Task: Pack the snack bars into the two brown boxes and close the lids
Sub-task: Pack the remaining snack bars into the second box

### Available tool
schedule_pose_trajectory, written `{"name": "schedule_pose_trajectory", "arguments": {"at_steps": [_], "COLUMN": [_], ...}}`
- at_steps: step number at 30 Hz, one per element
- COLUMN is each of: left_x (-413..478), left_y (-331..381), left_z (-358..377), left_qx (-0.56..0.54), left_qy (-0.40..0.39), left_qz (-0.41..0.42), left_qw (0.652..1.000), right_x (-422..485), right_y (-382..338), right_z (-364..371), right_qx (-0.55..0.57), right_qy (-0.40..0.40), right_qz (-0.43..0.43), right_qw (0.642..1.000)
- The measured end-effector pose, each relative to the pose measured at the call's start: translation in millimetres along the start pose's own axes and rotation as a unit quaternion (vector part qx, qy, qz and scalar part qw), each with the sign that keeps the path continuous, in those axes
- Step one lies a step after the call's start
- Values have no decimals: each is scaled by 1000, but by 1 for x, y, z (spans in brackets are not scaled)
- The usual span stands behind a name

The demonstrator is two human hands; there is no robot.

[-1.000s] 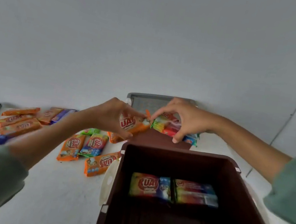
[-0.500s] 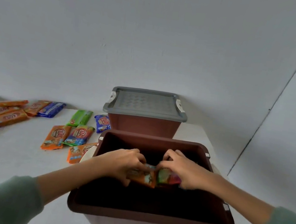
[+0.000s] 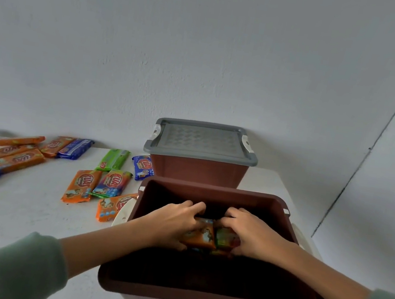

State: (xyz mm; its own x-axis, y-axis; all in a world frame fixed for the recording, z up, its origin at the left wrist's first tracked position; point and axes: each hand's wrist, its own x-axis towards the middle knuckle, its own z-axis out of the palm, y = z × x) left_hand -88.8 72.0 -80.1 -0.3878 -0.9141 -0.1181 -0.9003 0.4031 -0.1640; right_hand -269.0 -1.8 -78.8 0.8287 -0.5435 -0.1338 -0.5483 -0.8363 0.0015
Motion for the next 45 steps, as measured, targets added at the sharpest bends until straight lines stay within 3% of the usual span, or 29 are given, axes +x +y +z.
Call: {"name": "schedule_pose_trajectory", "arguments": {"at_steps": [3,10,13,16,18,23,26,29,33,38,45], "left_x": [2,2,-3,-17,-30,-66,-80,-86,-87,-87,-86], "left_y": [-3,-10,-28,-62,-93,-181,-223,-241,-242,-243,-248], "left_z": [-1,-3,-15,-38,-46,-24,17,62,103,125,120], "left_qx": [27,-38,-170,-264,-283,-283,-302,-334,-350,-278,-323], "left_qy": [-44,-40,52,213,274,235,159,67,3,8,114], "left_qz": [10,-33,-42,-83,-138,-306,-406,-491,-553,-556,-506], "left_qw": [999,998,983,937,909,878,848,802,756,783,792], "right_x": [1,0,5,24,45,130,185,234,290,313,309], "right_y": [-6,-7,-9,-22,-37,-83,-118,-151,-177,-191,-185], "right_z": [-2,-10,-34,-66,-84,-99,-88,-71,-37,0,2], "right_qx": [-29,-11,69,150,175,173,167,137,125,121,103], "right_qy": [-28,-42,12,106,148,157,127,20,-111,-173,-187], "right_qz": [-5,-7,-10,-24,-43,-90,-98,-81,28,104,68], "right_qw": [999,999,998,983,972,968,973,987,986,972,975]}}
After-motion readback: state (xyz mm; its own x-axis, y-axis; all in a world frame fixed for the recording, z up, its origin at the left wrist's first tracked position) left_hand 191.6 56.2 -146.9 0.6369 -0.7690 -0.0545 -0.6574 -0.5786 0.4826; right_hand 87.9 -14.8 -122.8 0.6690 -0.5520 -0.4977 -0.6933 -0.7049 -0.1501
